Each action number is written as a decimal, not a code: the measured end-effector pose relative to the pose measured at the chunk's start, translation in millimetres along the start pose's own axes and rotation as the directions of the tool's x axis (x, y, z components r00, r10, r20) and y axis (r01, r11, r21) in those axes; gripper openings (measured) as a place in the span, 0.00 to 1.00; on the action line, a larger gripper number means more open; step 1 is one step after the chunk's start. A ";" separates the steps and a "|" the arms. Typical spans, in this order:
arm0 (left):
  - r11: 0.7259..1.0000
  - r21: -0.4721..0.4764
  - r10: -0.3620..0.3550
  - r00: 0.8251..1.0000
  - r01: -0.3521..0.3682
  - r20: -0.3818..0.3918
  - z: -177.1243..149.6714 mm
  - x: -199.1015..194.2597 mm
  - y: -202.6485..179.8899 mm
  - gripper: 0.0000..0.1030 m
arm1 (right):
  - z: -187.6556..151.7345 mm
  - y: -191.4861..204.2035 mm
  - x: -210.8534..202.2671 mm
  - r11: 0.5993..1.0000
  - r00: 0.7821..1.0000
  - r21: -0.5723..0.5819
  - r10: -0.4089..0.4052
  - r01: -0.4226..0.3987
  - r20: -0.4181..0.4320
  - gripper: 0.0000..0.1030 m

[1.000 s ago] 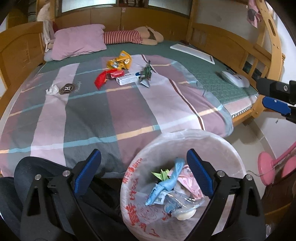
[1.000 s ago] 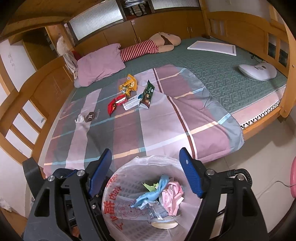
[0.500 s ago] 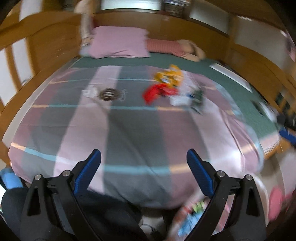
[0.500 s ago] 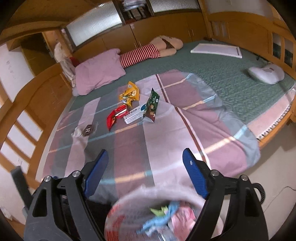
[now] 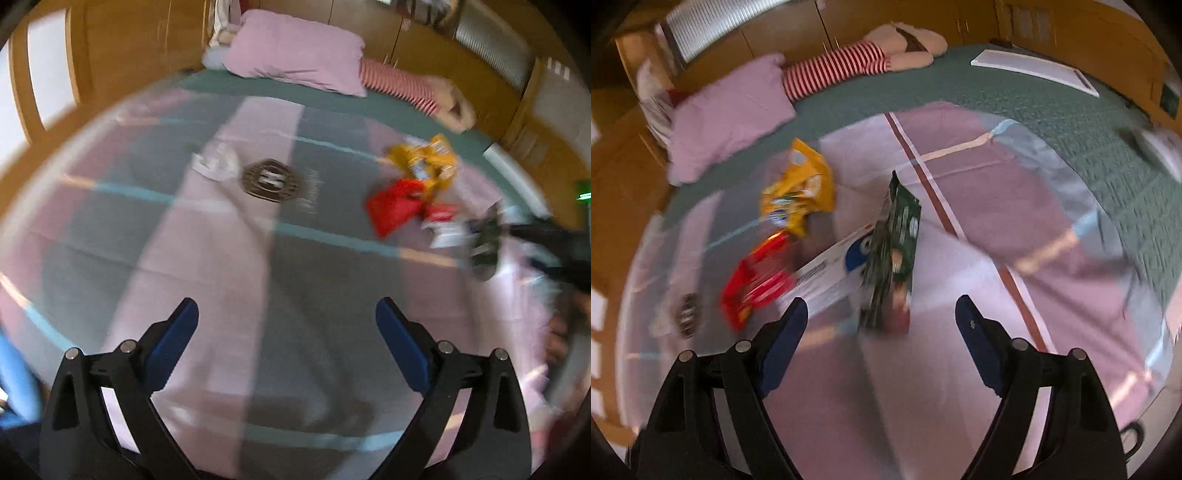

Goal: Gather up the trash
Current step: 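Move both grippers from the basket toward the snack wrappers on the bed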

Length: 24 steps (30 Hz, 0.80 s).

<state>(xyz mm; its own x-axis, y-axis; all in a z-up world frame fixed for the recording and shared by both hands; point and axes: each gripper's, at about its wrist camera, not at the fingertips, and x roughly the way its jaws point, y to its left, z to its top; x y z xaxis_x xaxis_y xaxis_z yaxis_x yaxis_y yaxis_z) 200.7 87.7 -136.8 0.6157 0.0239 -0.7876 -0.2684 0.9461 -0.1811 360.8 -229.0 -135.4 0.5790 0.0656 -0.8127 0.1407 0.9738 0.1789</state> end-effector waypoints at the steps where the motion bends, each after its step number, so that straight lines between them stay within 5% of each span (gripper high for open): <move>1: 1.000 -0.011 0.002 1.000 -0.002 0.008 0.0 -0.9 1.5 0.93 | 6.7 0.2 13.6 1.000 1.000 0.016 -0.020 0.020 -0.004 0.78; 2: 1.000 -0.007 0.012 1.000 -0.012 0.012 -0.3 -1.1 1.3 0.93 | 10.5 0.2 24.4 0.999 1.000 0.026 -0.026 0.027 -0.011 0.72; 5: 0.999 0.012 0.046 0.999 -0.046 0.016 -0.4 0.2 0.3 0.93 | 12.6 1.3 50.5 1.000 0.995 0.024 0.010 -0.007 -0.100 0.18; 9: 0.995 -0.074 0.062 0.997 -0.059 0.037 1.0 -3.5 12.8 0.93 | -8.8 17.5 28.8 0.988 0.979 -0.049 0.137 -0.146 -0.152 0.17; 12: 0.973 -0.230 0.052 0.997 -0.037 0.055 1.1 -8.6 38.1 0.93 | -44.8 46.5 3.4 0.929 0.918 -0.160 0.282 -0.334 -0.277 0.17; 14: 0.954 -0.299 0.038 0.998 -0.021 0.051 -0.3 -9.3 50.3 0.93 | -71.9 73.1 -11.3 0.856 0.860 -0.254 0.341 -0.451 -0.379 0.20; 16: 0.934 -0.358 0.019 0.999 -0.008 0.030 -2.5 -6.3 58.9 0.93 | -88.7 98.5 -27.1 0.790 0.846 -0.362 0.343 -0.495 -0.407 0.35; 18: 0.931 -0.366 0.001 1.000 -0.001 0.000 -3.0 -0.9 59.6 0.93 | -85.7 112.8 -42.0 0.762 0.860 -0.416 0.366 -0.496 -0.355 0.70; 21: 0.947 -0.320 0.006 1.000 -0.007 -0.006 -2.9 0.7 51.4 0.94 | -53.0 116.3 -49.9 0.823 0.915 -0.398 0.366 -0.404 -0.172 0.76; 22: 0.955 -0.298 0.009 1.000 -0.011 -0.007 -2.5 1.5 47.2 0.94 | -35.4 118.2 -42.7 0.877 0.961 -0.397 0.270 -0.273 -0.064 0.76; 24: 0.966 -0.257 0.012 1.000 -0.016 -0.017 -2.5 3.4 39.7 0.94 | -11.5 122.7 -17.9 0.918 0.997 -0.393 0.077 -0.059 0.030 0.76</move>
<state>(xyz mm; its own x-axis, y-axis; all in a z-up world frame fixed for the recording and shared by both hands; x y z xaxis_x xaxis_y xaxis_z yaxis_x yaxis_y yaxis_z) 190.3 124.5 -148.1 0.5995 0.0293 -0.7998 -0.4596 0.8308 -0.3141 358.4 -108.2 -105.2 0.6117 0.1334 -0.7798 -0.2207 0.9753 -0.0062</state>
